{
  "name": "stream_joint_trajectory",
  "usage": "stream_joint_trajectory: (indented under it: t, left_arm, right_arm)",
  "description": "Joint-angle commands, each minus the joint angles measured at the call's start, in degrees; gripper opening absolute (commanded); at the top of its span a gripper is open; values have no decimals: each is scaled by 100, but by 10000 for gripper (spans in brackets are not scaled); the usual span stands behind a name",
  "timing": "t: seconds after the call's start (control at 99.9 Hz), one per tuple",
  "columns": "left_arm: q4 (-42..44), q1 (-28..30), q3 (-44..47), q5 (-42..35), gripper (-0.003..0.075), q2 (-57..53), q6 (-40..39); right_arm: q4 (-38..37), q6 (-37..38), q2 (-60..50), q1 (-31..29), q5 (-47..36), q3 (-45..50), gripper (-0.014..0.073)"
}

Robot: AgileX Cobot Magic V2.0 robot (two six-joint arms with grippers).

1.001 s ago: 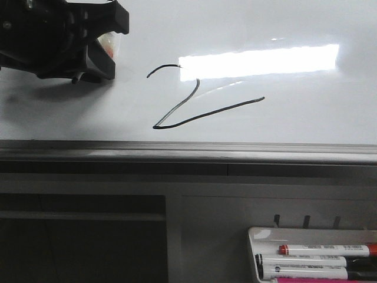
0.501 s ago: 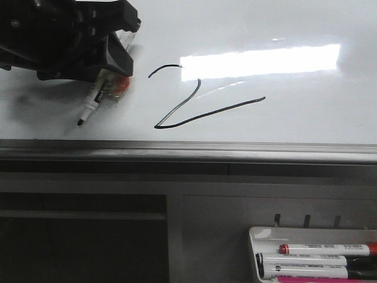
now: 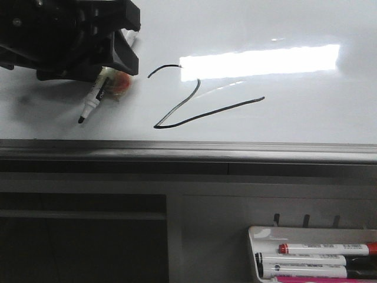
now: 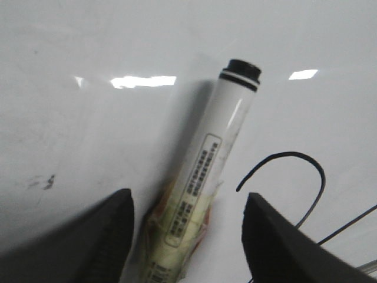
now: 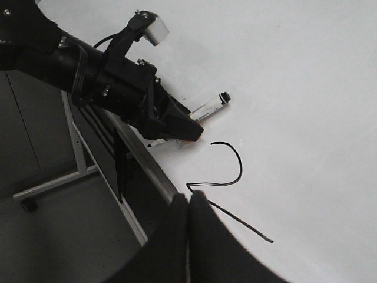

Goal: Write number 2 on whiteboard

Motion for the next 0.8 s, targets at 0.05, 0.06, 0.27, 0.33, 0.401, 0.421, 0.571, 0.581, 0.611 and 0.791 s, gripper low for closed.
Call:
stream_joint_trajectory:
  t: [0.05,0.06,0.27,0.33,0.401,0.421,0.571,0.581,0.611,0.791]
  left_arm:
    - [142,117,-41,-748,496,-115,-36]
    - [165,117,-41,-748,499,-129,-36]
    - [610,117,-41,-755,502,-656,-36]
    - [702,117,-41,-787,502,-866,-36]
    - [767,117,-41,-853,502,-1119,-1]
    - [791,117,-41,-866,502,-1174,2]
    - [1286,117,-41,-841,501,-1899,10]
    - [1305,117,-41,-841,501,-1933,10]
    - [1339,117,-41,-841,498,-2108,10]
    - [1349,117,103,-556,277,-3325,10]
  right_arm:
    - [231,-7,-35,-41,-312,-149,-68]
    - [231,-7,-35,-41,-312,-149,-68]
    - [231,-7,-35,-41,-323,-149,-68]
    - [231,-7,-35,-41,-347,-149,-68]
    - [231,-7,-35,-41,-417,-149,-68]
    - [231,-7,-35,-41,-465,-149,-68]
    - [231,-7,-129,-41,-680,-149,-68]
    - [219,-7,-143,-41,-680,-149,-68]
    - [218,-7,-171,-41,-693,-149,-68]
    - [115,-7,-748,-46,-900,165,-68]
